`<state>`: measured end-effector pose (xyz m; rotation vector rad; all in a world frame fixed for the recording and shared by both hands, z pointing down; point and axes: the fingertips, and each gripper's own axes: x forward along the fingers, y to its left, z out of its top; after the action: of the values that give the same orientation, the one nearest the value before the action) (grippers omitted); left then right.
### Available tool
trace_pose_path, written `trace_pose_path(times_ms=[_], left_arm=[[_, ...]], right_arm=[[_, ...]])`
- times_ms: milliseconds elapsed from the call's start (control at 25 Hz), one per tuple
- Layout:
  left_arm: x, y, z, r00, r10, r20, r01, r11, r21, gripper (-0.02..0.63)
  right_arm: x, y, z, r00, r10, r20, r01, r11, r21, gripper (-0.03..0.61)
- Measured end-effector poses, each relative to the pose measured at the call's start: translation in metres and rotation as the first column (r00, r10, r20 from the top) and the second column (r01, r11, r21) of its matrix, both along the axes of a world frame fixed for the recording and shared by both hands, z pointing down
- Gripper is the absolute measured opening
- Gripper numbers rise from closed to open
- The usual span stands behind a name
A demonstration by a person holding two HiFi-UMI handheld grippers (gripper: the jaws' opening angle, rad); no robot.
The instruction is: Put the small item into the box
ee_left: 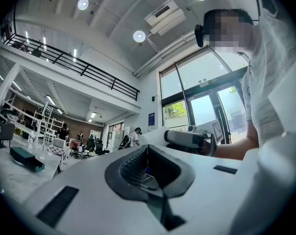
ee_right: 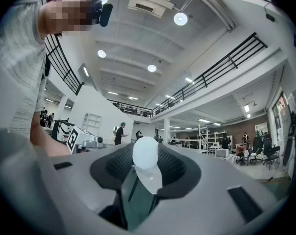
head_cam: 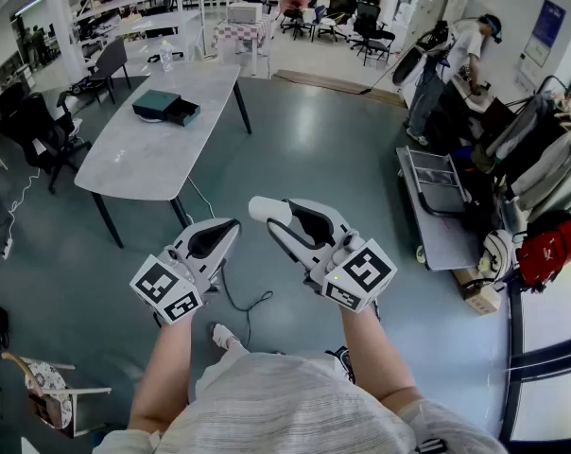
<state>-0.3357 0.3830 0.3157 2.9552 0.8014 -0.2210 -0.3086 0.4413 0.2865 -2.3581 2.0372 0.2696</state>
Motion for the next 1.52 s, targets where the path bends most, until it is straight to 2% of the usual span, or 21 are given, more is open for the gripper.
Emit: trace_pose_path(times_ms=[560, 960, 1200, 1520], left_arm=[[-0.009, -0.002, -0.002, 0.999, -0.033, -0.009, 0.033, 0.999, 0.01, 0.021], [0.012, -0.007, 0.006, 0.999, -0.051, 0.017, 0.051, 0.999, -0.012, 0.02], [0.036, -0.041, 0.017, 0.998, -0.048, 0.038, 0.05, 0.998, -0.035, 0.02], [0.085, -0.123, 0.02, 0.999, -0.035, 0.038, 0.038, 0.997, -0.074, 0.02]], right_arm=[[-0.012, -0.006, -0.004, 0.998, -0.067, 0.009, 0.067, 0.998, 0.022, 0.166], [-0.002, -0.021, 0.008, 0.989, -0.142, 0.043, 0.142, 0.99, -0.005, 0.166], [0.023, -0.055, 0.018, 0.987, -0.145, 0.076, 0.147, 0.989, -0.028, 0.166], [0.071, -0.139, 0.019, 0.987, -0.14, 0.083, 0.145, 0.988, -0.058, 0.166]])
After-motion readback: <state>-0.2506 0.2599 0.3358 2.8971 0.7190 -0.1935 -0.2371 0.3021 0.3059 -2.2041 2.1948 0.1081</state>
